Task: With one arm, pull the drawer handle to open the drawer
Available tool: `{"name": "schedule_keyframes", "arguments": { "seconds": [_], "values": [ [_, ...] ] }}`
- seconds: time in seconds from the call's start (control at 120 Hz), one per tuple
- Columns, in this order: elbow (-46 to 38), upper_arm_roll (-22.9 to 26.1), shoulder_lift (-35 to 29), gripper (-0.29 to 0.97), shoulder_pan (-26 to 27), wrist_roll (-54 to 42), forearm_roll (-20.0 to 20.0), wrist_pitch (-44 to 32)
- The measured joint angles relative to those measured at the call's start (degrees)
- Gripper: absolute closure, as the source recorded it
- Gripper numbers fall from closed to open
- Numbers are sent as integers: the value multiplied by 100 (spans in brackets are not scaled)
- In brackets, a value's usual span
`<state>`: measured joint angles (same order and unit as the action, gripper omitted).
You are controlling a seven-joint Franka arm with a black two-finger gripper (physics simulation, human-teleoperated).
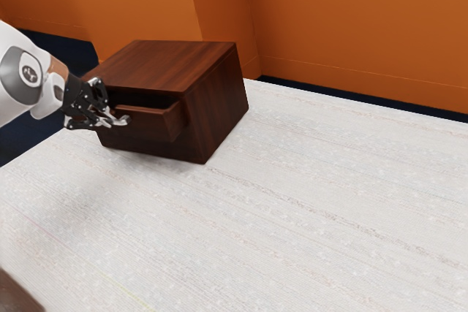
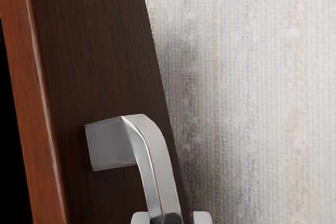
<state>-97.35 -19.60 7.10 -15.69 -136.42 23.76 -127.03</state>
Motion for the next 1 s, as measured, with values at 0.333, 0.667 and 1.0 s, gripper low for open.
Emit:
{"name": "schedule_keyframes", "arguments": {
  "seconds": [0.333,0.667,1.0],
  "values": [
    [-842,-38,-726,72,-18,-186,-167,-5],
    [-1554,-92,-1428,72,-19,-293,-381,20],
    [-1823,-180,-1728,69,40,-348,-515,39]
  ]
}}
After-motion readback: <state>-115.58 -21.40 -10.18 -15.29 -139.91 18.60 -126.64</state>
